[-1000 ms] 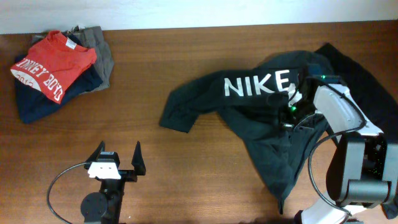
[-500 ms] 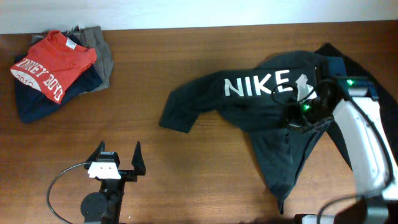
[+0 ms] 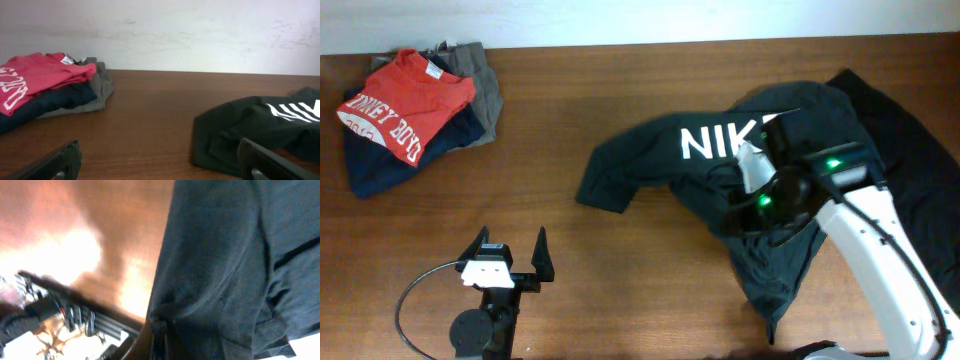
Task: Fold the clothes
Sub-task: 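Reach the left gripper to the shirt's left sleeve and grasp it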
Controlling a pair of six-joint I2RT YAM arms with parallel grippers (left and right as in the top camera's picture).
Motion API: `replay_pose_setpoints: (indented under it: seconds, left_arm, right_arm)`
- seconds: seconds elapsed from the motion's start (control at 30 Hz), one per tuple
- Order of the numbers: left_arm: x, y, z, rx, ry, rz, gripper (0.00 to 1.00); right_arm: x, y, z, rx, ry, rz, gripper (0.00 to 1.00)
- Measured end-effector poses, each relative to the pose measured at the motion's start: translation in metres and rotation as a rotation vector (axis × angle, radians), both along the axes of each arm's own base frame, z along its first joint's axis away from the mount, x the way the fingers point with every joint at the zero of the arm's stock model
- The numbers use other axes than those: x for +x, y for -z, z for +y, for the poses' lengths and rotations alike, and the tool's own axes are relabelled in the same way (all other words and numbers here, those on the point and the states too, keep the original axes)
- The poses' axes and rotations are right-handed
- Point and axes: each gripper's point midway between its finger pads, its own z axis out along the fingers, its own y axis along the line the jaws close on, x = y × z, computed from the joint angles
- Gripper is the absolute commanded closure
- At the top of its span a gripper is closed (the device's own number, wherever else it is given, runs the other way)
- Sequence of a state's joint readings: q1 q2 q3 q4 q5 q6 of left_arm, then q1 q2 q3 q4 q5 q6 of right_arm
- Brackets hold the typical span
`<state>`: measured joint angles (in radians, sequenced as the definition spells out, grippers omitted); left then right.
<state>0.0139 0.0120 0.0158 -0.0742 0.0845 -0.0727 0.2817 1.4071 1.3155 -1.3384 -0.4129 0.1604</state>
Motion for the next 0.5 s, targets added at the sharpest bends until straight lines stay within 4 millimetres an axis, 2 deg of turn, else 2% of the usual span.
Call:
replay_pose_setpoints:
  seconds: [0.07,0.17,0.27,0.33,0.47,0.5]
  left_arm:
    - [0.000,0.000,0.000,0.000,0.000,0.000,0.01]
    - [0.000,-0.001,0.000,0.000,0.000,-0.005,0.01]
    - [0.000,-0.011,-0.003,0.000,0.020,-0.045,0.01]
    - [0.000,-0.025,-0.010,0.000,0.058,-0.103,0.01]
    - [-0.015,-0.076,-0.042,0.028,0.251,-0.327,0.01]
    - [-0.018,-0.081,-0.046,0.033,0.274,-0.345,0.01]
  right_arm:
    - [-0.007,0.003,0.012,-0.003,-0.043,0.001,0.96]
    - [-0.004,0.001,0.028,0.014,-0.067,-0.033,0.96]
    - [-0.006,0.000,0.042,0.027,-0.100,-0.055,0.97]
    - [-0.009,-0.001,0.047,0.030,-0.114,-0.056,0.96]
    - [-0.013,0.000,0.051,0.028,-0.128,-0.048,0.96]
    - [-0.014,0.000,0.051,0.028,-0.128,-0.047,0.96]
